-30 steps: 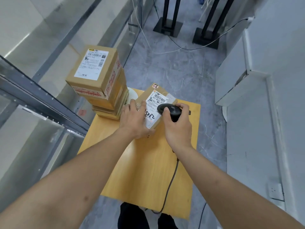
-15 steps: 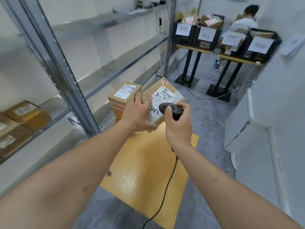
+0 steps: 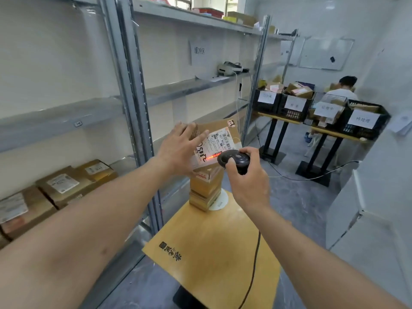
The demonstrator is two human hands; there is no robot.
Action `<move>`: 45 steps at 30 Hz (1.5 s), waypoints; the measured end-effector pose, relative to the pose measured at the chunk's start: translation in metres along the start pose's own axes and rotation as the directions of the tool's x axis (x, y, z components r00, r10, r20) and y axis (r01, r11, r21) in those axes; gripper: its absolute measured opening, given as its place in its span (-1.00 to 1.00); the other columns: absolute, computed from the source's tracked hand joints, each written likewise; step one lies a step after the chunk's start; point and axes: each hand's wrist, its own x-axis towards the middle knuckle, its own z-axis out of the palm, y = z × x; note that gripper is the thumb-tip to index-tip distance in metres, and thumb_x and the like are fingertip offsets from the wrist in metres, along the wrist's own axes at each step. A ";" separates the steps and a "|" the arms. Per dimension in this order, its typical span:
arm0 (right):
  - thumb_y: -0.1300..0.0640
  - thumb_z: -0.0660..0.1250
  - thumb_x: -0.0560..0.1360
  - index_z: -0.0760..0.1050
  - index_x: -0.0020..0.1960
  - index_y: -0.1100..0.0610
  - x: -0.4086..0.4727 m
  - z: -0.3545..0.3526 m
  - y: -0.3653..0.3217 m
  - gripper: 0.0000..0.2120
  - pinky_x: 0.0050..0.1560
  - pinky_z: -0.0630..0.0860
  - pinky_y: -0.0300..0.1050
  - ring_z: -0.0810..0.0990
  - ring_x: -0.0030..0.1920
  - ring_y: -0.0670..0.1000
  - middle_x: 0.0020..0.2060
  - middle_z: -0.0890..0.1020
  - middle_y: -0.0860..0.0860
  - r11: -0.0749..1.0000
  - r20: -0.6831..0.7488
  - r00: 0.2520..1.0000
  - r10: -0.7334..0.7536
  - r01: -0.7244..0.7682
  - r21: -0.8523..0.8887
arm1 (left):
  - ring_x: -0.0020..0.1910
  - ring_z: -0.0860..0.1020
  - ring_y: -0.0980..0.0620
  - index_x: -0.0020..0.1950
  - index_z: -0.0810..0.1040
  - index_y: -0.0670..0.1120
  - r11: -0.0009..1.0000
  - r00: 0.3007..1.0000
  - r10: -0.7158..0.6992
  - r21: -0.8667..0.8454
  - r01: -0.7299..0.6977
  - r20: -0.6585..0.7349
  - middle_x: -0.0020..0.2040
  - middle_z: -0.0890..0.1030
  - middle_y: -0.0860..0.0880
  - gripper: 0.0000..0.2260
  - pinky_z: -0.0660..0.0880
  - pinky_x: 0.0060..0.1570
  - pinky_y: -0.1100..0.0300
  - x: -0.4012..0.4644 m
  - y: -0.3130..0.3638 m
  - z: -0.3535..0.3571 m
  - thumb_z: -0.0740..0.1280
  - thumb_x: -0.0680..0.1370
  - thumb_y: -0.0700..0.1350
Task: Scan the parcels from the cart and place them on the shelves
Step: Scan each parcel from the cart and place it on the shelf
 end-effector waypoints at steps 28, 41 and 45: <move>-0.16 0.29 0.64 0.37 0.22 -0.17 -0.125 0.225 -0.147 -0.79 -0.12 0.55 -0.07 0.64 -0.06 -0.05 -0.04 0.63 -0.13 0.941 0.390 0.918 -0.068 -0.071 0.331 | 0.32 0.37 -0.30 0.62 0.14 -0.01 0.659 0.622 -0.726 0.040 0.751 0.294 0.42 0.29 -0.25 0.16 0.40 0.32 -0.16 -0.263 -0.181 0.021 0.36 0.21 0.60; -0.16 0.31 0.63 0.38 0.28 -0.13 -0.084 0.364 -0.169 -0.72 0.01 0.48 -0.07 0.63 0.00 -0.02 -0.04 0.61 -0.17 0.913 0.653 0.737 -0.176 -0.126 0.388 | 0.29 0.41 -0.31 0.56 0.24 -0.04 0.217 0.140 -0.934 0.210 0.953 0.327 0.37 0.34 -0.27 0.06 0.38 0.25 -0.14 -0.278 -0.251 0.069 0.34 0.27 0.61; -0.15 0.32 0.62 0.36 0.23 -0.17 -0.074 0.395 -0.171 -0.76 0.00 0.52 -0.06 0.62 -0.05 -0.11 -0.09 0.60 -0.22 0.916 0.702 0.683 -0.201 -0.123 0.382 | 0.27 0.41 -0.32 0.55 0.24 -0.01 0.036 -0.040 -0.952 0.240 0.970 0.305 0.34 0.34 -0.29 0.06 0.39 0.22 -0.14 -0.280 -0.270 0.088 0.28 0.26 0.64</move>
